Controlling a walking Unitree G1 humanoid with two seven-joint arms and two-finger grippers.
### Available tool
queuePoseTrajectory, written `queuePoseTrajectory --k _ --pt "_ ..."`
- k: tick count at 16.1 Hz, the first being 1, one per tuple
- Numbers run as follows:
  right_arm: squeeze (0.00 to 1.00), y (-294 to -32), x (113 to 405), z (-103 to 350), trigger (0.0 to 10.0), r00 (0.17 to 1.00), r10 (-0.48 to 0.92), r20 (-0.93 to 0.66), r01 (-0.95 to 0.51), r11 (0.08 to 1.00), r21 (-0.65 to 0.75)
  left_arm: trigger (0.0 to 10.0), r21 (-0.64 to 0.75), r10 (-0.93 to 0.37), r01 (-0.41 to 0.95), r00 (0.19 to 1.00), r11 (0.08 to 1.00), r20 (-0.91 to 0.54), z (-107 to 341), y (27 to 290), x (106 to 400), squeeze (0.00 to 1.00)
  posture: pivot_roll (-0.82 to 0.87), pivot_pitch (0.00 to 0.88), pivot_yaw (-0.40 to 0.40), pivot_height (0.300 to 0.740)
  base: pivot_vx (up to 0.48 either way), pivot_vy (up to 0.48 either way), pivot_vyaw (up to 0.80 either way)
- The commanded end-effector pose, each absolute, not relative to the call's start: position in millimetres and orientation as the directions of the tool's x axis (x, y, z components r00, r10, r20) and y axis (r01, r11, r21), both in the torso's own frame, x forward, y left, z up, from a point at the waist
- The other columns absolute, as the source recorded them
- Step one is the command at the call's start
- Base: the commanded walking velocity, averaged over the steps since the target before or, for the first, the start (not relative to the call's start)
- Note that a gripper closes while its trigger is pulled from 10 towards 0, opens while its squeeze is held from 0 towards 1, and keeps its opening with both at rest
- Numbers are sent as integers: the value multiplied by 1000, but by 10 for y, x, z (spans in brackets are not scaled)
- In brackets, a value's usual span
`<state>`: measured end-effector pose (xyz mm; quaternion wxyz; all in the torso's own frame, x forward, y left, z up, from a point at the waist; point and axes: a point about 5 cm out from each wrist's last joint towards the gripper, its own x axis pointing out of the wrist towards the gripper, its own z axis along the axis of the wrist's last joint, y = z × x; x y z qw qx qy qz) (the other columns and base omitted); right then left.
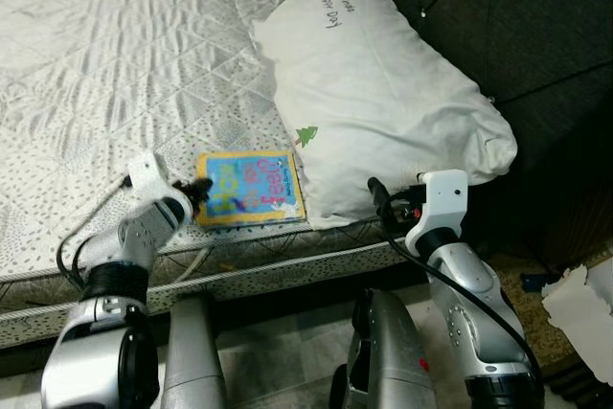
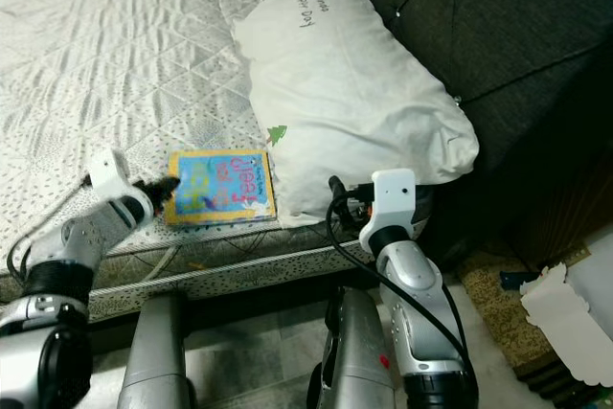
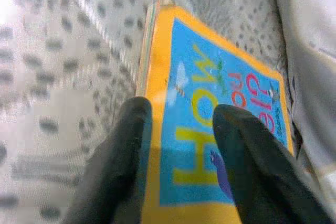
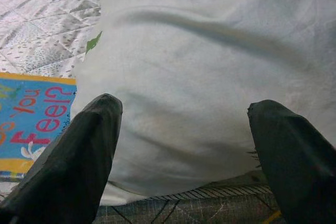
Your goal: Clean up the room
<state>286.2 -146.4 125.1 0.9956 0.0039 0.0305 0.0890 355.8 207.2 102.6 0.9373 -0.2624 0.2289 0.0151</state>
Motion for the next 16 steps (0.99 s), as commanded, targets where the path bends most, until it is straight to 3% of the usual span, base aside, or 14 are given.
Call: queuePoseTrajectory --k 1,4,6,10,14,15,16 --pt "0 -1471 2868 1239 10000 984 167 -67 -166 986 10 10000 -461 -83 -148 892 875 -445 1020 2093 3566 1000 43 98 -84 518 0 0 0" --pt "0 -1464 2875 1235 10000 984 164 -67 -163 986 14 10000 -407 -32 -155 908 900 -418 1050 2154 3592 1000 45 95 -81 518 0 0 0" --pt "0 -1458 2882 1236 10000 985 161 -61 -160 987 18 10000 -327 55 -163 947 931 -318 1164 2184 3606 1000 46 88 -75 518 0 0 0" --pt "0 -1356 2910 1250 10000 981 192 -29 -190 980 61 10000 -135 122 -151 971 979 -206 1108 1959 3266 1000 61 35 -52 518 0 0 0" --pt "0 -1196 2925 1226 10000 967 252 -24 -248 963 102 10000 -26 288 -292 951 956 -111 1138 1894 2871 1000 93 0 -43 518 0 0 0" --pt "0 -1157 2938 1218 10000 967 255 -22 -251 961 115 10000 30 306 -304 951 952 -55 1190 1883 2782 714 97 0 -43 518 0 0 0" --pt "0 -1119 2958 1223 10000 966 257 -14 -253 959 124 10000 31 213 -215 975 976 57 1270 1859 2667 553 101 0 -40 518 0 0 0"
